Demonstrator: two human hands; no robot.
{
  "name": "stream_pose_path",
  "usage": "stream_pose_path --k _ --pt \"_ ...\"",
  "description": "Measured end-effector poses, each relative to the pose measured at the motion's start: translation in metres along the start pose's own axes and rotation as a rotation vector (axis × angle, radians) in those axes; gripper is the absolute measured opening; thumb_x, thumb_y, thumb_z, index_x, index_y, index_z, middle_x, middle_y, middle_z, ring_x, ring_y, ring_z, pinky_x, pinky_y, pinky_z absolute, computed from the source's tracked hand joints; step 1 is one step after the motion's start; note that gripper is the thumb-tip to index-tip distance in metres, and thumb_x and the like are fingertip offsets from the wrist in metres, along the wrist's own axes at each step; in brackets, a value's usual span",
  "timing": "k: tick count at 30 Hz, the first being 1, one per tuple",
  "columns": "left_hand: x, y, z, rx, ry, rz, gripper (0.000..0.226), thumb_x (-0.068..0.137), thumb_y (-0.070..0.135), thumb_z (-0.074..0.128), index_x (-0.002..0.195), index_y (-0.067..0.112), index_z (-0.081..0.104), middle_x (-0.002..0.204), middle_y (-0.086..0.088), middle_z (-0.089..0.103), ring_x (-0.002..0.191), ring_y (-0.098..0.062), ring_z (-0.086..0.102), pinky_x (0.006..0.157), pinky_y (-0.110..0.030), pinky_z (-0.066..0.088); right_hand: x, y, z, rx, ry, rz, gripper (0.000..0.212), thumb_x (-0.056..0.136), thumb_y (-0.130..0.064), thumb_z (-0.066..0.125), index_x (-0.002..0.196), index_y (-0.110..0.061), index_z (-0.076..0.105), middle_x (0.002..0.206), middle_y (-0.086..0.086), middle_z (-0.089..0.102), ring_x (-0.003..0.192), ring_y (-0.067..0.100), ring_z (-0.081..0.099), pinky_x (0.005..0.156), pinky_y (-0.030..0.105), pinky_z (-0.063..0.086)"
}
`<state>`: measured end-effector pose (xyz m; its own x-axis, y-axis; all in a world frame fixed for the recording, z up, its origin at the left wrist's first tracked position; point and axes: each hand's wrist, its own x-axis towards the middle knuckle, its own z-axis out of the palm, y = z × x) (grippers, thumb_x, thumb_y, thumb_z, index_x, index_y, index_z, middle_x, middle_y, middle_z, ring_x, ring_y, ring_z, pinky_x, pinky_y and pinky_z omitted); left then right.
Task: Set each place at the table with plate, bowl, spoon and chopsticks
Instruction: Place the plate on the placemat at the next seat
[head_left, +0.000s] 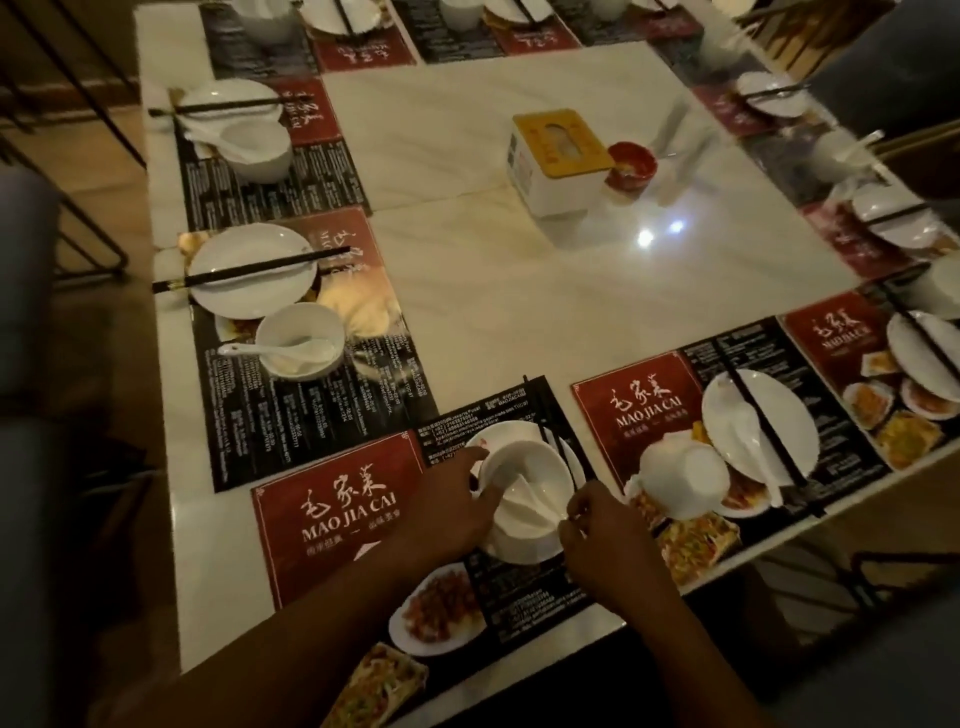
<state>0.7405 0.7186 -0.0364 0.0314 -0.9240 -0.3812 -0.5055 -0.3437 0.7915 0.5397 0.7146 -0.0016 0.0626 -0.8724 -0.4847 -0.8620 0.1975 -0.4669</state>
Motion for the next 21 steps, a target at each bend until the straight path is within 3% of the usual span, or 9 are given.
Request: stream_pose_path --k 2,7,10,11,14,18,21 --pt "-0.001 0.006 0.003 0.002 0.019 -0.03 0.05 0.093 0.046 0.063 0.138 0.027 0.052 0.124 0.006 0.066 0.095 -0.01 0.067 0.079 -0.028 0.057 0.0 0.001 -0.005 0.069 -0.019 0.003 0.012 0.091 -0.018 0.063 0.095 -0.025 0.055 0.086 -0.006 0.065 0.08 0.008 0.063 0.072 0.031 0.055" --pt "-0.002 0.01 0.007 -0.02 0.014 -0.1 0.044 0.093 0.028 0.061 0.136 0.031 0.052 0.121 0.002 0.067 0.1 -0.017 0.066 0.083 -0.036 0.059 -0.003 0.004 -0.038 0.242 -0.068 0.074 0.016 0.092 -0.012 0.066 0.095 -0.027 0.063 0.088 -0.003 0.07 0.076 0.014 0.07 0.068 0.034 0.06" --pt "-0.001 0.011 0.011 -0.004 0.027 -0.12 0.053 0.09 0.017 0.059 0.141 0.029 0.05 0.127 0.0 0.066 0.108 -0.02 0.064 0.083 -0.028 0.054 -0.005 0.009 -0.069 0.336 -0.086 0.076 0.018 0.094 -0.011 0.064 0.101 -0.027 0.066 0.094 -0.002 0.071 0.081 0.013 0.069 0.06 0.022 0.054" --pt "-0.001 0.01 0.012 -0.018 0.031 -0.127 0.054 0.09 0.016 0.059 0.142 0.028 0.05 0.127 0.0 0.065 0.108 -0.02 0.064 0.084 -0.027 0.053 -0.005 0.01 -0.078 0.375 -0.098 0.078 0.019 0.094 -0.011 0.064 0.104 -0.027 0.068 0.095 -0.001 0.072 0.084 0.014 0.069 0.063 0.023 0.054" --pt "-0.009 0.008 0.004 -0.09 0.075 -0.128 0.05 0.09 0.014 0.059 0.138 0.029 0.055 0.125 0.003 0.066 0.109 -0.014 0.062 0.089 -0.032 0.055 -0.003 0.005 -0.093 0.515 -0.121 0.084 0.023 0.093 -0.015 0.064 0.106 -0.033 0.072 0.098 -0.002 0.075 0.097 0.021 0.068 0.084 0.044 0.057" --pt "-0.028 -0.011 -0.029 -0.218 0.191 -0.174 0.039 0.095 0.008 0.058 0.129 0.027 0.059 0.107 0.012 0.063 0.097 -0.009 0.065 0.072 -0.022 0.055 0.005 -0.025 -0.08 0.609 -0.255 0.001 0.027 0.094 -0.009 0.062 0.106 -0.032 0.069 0.098 -0.008 0.076 0.098 0.012 0.067 0.083 0.033 0.053" --pt "-0.049 -0.038 -0.06 -0.302 0.309 -0.268 0.038 0.094 0.019 0.062 0.13 0.031 0.057 0.112 0.008 0.064 0.097 -0.016 0.069 0.075 -0.037 0.06 0.017 -0.058 -0.047 0.582 -0.317 -0.059 0.026 0.091 -0.001 0.066 0.101 -0.024 0.072 0.093 -0.003 0.077 0.094 0.018 0.071 0.076 0.032 0.056"
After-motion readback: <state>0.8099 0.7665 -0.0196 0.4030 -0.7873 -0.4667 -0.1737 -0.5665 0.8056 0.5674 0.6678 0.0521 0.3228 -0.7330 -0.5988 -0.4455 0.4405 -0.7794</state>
